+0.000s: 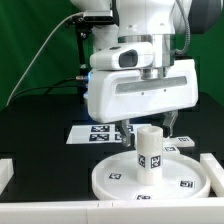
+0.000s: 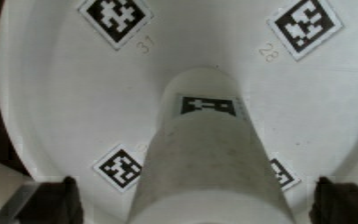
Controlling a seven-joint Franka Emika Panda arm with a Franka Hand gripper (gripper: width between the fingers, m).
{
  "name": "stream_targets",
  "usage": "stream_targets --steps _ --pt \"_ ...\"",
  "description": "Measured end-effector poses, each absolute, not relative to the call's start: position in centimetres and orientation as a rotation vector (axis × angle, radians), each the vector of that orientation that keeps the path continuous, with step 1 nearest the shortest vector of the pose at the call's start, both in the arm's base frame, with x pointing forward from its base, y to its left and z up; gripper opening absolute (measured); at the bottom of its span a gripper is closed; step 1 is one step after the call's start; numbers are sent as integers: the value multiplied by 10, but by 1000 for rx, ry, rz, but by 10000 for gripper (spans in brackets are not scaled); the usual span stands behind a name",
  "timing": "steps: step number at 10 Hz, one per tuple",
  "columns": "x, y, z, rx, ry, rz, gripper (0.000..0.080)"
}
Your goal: Assemble round table
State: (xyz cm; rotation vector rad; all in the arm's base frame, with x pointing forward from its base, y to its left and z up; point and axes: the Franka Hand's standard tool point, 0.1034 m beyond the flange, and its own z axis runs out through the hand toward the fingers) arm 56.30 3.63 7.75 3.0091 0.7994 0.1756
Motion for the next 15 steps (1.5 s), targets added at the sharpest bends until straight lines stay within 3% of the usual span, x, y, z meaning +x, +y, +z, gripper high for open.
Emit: stream_targets --steps 1,2,3,15 --pt "563 36 78 3018 768 176 547" --pt "563 36 77 3020 762 176 547" --pt "563 36 77 3048 664 176 407" --pt "563 39 75 3004 -1081 210 409"
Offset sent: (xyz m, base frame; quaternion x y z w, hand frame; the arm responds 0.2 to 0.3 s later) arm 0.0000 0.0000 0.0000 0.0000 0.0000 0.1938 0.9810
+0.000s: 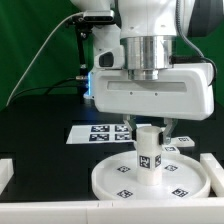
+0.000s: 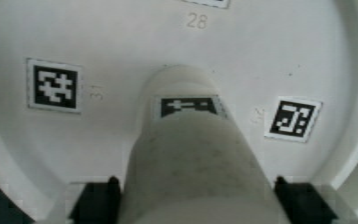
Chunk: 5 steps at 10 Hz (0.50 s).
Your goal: Assemble round table
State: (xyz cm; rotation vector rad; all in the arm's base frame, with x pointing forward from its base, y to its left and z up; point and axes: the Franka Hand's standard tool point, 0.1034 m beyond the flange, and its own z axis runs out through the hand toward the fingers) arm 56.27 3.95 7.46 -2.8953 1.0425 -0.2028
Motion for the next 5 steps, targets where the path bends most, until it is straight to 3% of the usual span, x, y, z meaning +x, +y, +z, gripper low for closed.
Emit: stream_targets --steps 5 --pt "561 38 76 -2504 1655 -121 410"
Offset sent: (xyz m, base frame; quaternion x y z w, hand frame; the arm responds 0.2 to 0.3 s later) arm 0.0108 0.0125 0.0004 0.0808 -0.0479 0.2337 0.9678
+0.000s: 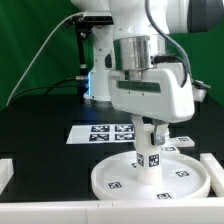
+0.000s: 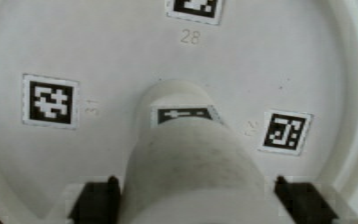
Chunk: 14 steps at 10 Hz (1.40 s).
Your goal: Assemble round table
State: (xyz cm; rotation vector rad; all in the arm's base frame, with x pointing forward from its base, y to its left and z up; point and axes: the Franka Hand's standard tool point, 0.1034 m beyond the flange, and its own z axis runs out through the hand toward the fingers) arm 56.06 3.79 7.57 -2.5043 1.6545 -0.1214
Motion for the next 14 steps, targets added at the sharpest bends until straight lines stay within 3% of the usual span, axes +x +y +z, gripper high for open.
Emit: stream_targets --steps 2,3,4,5,6,7,9,14 --pt "560 38 76 -2445 1734 -113 410" --pt "560 38 75 -2445 1736 -113 490" --pt "560 38 75 -2448 1733 -112 490" --pt "560 38 74 -2448 1733 -111 597" --pt "560 39 75 -2450 1729 -111 640" --pt "558 48 84 -2485 1673 -72 647" --pt "557 70 119 -2485 1609 -24 647" --pt "549 80 118 -2627 1434 -22 649"
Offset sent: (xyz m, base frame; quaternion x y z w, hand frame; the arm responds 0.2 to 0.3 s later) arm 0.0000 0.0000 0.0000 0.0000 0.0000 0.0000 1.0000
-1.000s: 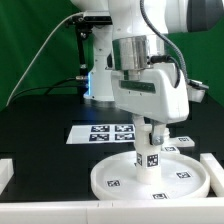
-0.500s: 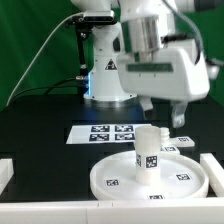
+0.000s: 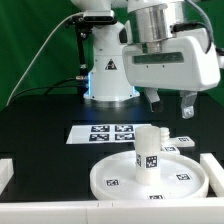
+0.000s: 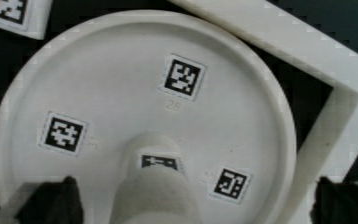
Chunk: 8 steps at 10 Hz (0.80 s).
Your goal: Assemble round table
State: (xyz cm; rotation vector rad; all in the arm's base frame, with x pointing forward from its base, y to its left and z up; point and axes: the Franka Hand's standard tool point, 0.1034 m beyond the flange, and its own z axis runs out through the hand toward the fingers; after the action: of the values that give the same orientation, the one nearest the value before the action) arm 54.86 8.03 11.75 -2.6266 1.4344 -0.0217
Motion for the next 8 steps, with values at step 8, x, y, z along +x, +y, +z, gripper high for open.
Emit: stream_targets --steps 8 --pt "528 104 103 -2903 961 48 649"
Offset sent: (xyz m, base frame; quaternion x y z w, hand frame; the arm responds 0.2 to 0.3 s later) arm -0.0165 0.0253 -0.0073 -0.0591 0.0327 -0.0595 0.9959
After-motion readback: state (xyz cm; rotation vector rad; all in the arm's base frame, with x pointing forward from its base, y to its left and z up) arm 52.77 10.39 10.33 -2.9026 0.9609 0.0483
